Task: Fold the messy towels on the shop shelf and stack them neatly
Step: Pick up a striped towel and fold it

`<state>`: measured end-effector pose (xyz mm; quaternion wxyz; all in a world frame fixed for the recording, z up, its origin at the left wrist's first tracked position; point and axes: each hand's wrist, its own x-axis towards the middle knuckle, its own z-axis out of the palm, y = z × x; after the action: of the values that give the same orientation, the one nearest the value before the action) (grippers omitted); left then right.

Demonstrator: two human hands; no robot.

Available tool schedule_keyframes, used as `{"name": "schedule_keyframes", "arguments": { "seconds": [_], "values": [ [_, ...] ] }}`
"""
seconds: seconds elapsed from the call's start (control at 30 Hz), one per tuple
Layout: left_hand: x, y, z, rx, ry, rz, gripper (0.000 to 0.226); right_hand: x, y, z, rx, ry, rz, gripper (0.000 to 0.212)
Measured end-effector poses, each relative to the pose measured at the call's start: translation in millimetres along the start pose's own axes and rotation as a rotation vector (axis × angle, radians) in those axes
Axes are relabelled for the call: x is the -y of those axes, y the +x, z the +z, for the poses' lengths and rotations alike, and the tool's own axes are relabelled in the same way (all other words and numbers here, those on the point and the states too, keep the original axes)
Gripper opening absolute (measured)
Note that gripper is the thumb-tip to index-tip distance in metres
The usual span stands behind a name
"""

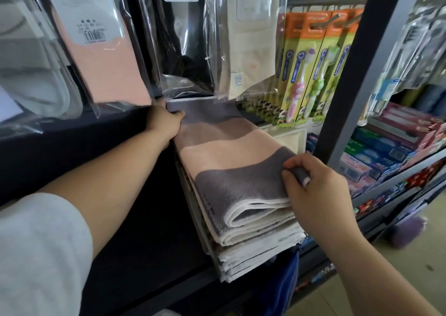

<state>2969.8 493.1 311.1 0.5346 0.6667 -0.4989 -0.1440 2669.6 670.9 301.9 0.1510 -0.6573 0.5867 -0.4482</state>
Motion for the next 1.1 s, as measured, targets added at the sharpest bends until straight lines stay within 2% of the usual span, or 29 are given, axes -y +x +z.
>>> {"name": "schedule_keyframes", "arguments": {
  "seconds": [0.1, 0.2, 0.37, 0.47, 0.53, 0.57, 0.63, 0.67, 0.73, 0.83, 0.9, 1.03, 1.1],
  "values": [
    [7.3, 1.1, 1.4, 0.026, 0.127, 0.041, 0.033, -6.3, -1.5, -0.9, 0.022, -0.201, -0.096, 0.009],
    [5.4, -3.9, -2.2, 0.020, 0.209, 0.041, 0.038, 1.0, -3.7, -7.8, 0.128, -0.406, -0.134, 0.009],
    [-5.4, -30.3, -14.2, 0.006, 0.455, 0.095, 0.063, 31.8, -4.7, -27.3, 0.225, -0.806, -0.119, 0.033],
    [-18.1, -60.0, -21.7, 0.088, 0.617, 0.252, 0.064, 45.3, -2.6, -27.4, 0.075, -0.730, -0.260, 0.039],
    [-29.6, -72.7, -25.7, 0.223, 0.628, 0.326, 0.068, 51.5, 1.2, -15.6, -0.027, -0.598, -0.425, 0.039],
    [-36.3, -77.3, -26.5, 0.326, 0.607, 0.333, 0.077, 54.4, 4.8, -7.0, -0.021, -0.546, -0.484, 0.042],
    [-46.6, -84.2, -23.5, 0.523, 0.580, 0.358, 0.096, 56.3, 14.4, 12.8, 0.154, -0.512, -0.461, 0.060],
    [-49.3, -87.0, -20.3, 0.596, 0.609, 0.361, 0.098, 55.5, 18.3, 21.2, 0.280, -0.544, -0.400, 0.074],
    [-47.4, -88.9, -12.6, 0.678, 0.723, 0.319, 0.088, 47.8, 23.9, 32.8, 0.500, -0.613, -0.276, 0.096],
    [-36.2, -85.9, -4.2, 0.687, 0.830, 0.238, 0.071, 31.9, 21.0, 37.1, 0.644, -0.616, -0.196, 0.114],
    [-31.4, -83.0, -3.6, 0.665, 0.836, 0.168, 0.074, 25.1, 14.4, 35.0, 0.655, -0.624, -0.192, 0.121],
    [-22.7, -74.6, -2.6, 0.568, 0.827, 0.125, 0.082, 18.2, 1.3, 30.9, 0.635, -0.629, -0.211, 0.119],
    [-15.1, -72.7, -4.5, 0.483, 0.727, 0.126, 0.080, 14.4, -2.5, 27.2, 0.605, -0.614, -0.228, 0.115]
  ]
}}
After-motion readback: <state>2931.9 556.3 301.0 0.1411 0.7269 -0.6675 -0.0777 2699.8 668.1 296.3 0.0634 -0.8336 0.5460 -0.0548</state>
